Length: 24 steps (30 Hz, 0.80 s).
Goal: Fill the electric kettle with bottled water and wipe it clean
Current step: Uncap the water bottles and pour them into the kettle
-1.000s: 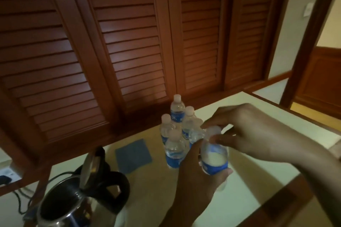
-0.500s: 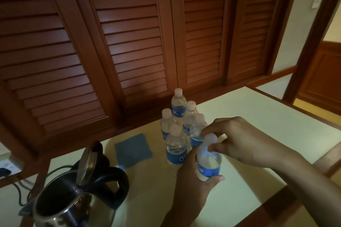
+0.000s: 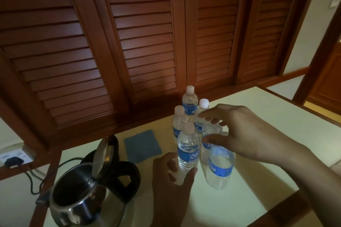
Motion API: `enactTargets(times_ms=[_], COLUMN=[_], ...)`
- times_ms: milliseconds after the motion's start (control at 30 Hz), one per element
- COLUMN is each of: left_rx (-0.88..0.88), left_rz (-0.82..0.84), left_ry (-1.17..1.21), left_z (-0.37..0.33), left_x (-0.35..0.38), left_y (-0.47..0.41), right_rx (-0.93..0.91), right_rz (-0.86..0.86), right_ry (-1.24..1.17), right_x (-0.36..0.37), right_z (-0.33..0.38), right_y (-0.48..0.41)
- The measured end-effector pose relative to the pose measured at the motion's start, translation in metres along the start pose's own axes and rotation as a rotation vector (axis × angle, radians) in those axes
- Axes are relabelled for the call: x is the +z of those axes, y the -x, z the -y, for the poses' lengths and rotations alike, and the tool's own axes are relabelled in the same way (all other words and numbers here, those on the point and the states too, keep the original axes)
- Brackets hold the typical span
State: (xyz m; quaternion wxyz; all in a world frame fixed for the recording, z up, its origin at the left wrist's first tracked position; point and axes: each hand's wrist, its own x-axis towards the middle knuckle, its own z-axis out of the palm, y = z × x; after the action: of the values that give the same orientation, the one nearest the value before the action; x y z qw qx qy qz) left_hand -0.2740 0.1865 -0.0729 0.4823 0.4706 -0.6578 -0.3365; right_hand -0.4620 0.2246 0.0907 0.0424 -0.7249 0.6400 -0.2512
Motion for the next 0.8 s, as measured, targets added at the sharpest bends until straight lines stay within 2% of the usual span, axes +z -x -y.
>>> enactTargets(times_ms=[67, 133, 267, 433, 567, 667, 800], left_rx=[-0.081, -0.133, -0.159, -0.118, -0.018, 0.094, 0.078], left_rz=[0.034, 0.104, 0.286, 0.32, 0.322, 0.267, 0.186], left_ry=[0.014, 0.036, 0.052, 0.119, 0.202, 0.324, 0.382], left_z=[0.003, 0.007, 0.015, 0.006, -0.022, -0.057, -0.105], left_x=[0.001, 0.006, 0.015, 0.01, -0.01, -0.03, -0.064], left_y=[-0.008, -0.016, -0.028, -0.028, -0.032, -0.043, -0.068], right_rx=[-0.03, -0.014, -0.006, -0.072, -0.112, -0.161, -0.274], right_rz=[-0.013, 0.044, 0.284, 0.331, 0.296, 0.174, -0.027], right_ry=[-0.033, -0.013, 0.206, 0.319, 0.224, 0.234, 0.238], right_x=[0.005, 0.011, 0.031, 0.036, 0.008, -0.032, -0.081], right_z=[0.012, 0.02, 0.029, 0.03, 0.047, 0.078, 0.128], right_y=[-0.009, -0.02, -0.046, -0.057, -0.063, -0.072, -0.083])
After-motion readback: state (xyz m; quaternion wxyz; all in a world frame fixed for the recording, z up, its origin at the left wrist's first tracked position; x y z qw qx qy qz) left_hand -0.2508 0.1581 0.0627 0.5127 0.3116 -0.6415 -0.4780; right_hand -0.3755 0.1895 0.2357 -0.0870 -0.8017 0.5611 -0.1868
